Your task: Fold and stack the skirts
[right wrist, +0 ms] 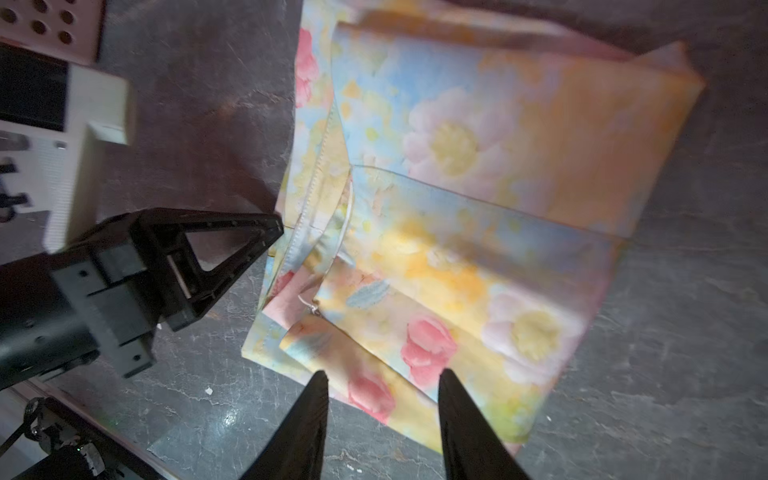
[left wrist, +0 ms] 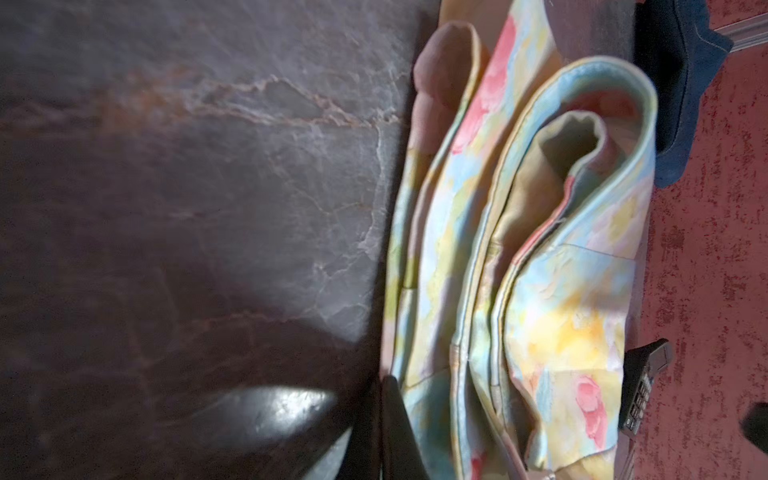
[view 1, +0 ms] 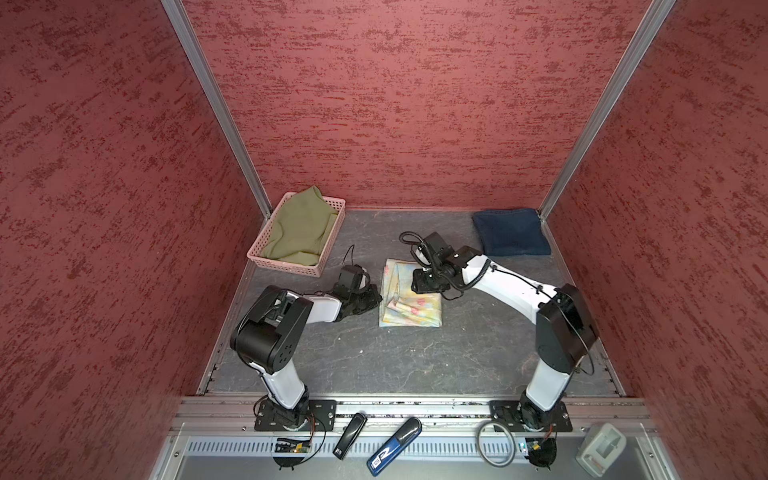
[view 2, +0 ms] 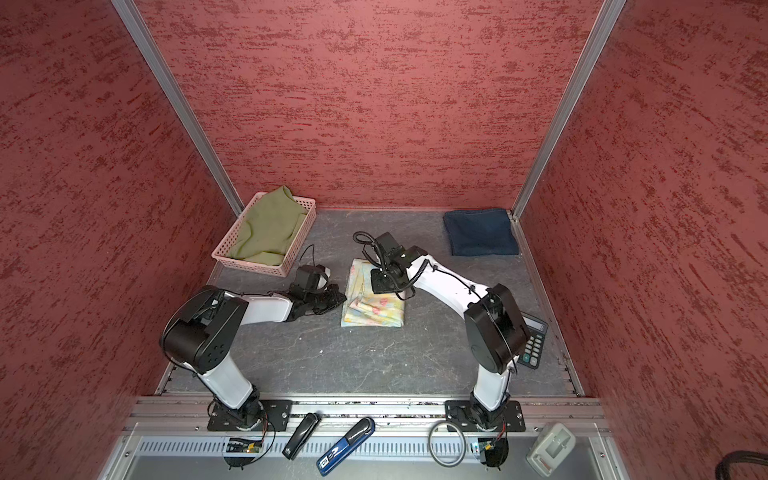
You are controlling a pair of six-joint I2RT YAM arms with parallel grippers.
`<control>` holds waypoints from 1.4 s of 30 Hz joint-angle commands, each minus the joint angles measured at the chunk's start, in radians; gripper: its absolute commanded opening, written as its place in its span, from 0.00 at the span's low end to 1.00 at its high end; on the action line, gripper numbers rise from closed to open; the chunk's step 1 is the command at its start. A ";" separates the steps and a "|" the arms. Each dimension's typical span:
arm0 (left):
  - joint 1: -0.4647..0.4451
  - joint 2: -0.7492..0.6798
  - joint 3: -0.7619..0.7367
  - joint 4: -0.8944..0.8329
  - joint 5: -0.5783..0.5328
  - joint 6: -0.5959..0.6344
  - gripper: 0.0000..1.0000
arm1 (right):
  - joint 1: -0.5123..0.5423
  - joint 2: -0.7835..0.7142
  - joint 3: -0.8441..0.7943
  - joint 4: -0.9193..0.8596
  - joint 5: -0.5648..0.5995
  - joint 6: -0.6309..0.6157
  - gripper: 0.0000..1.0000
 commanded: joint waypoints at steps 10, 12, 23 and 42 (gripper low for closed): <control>-0.027 0.064 0.020 -0.016 -0.008 0.022 0.03 | 0.042 0.196 0.156 0.008 0.223 0.042 0.46; -0.028 0.066 0.020 -0.015 -0.006 0.023 0.02 | 0.042 0.236 0.200 -0.016 0.257 0.036 0.46; -0.028 0.067 0.019 -0.013 0.002 0.030 0.02 | 0.042 0.341 0.168 0.069 0.261 0.055 0.20; -0.041 0.125 0.043 0.005 0.007 0.024 0.00 | 0.073 0.144 0.165 0.100 0.183 0.045 0.00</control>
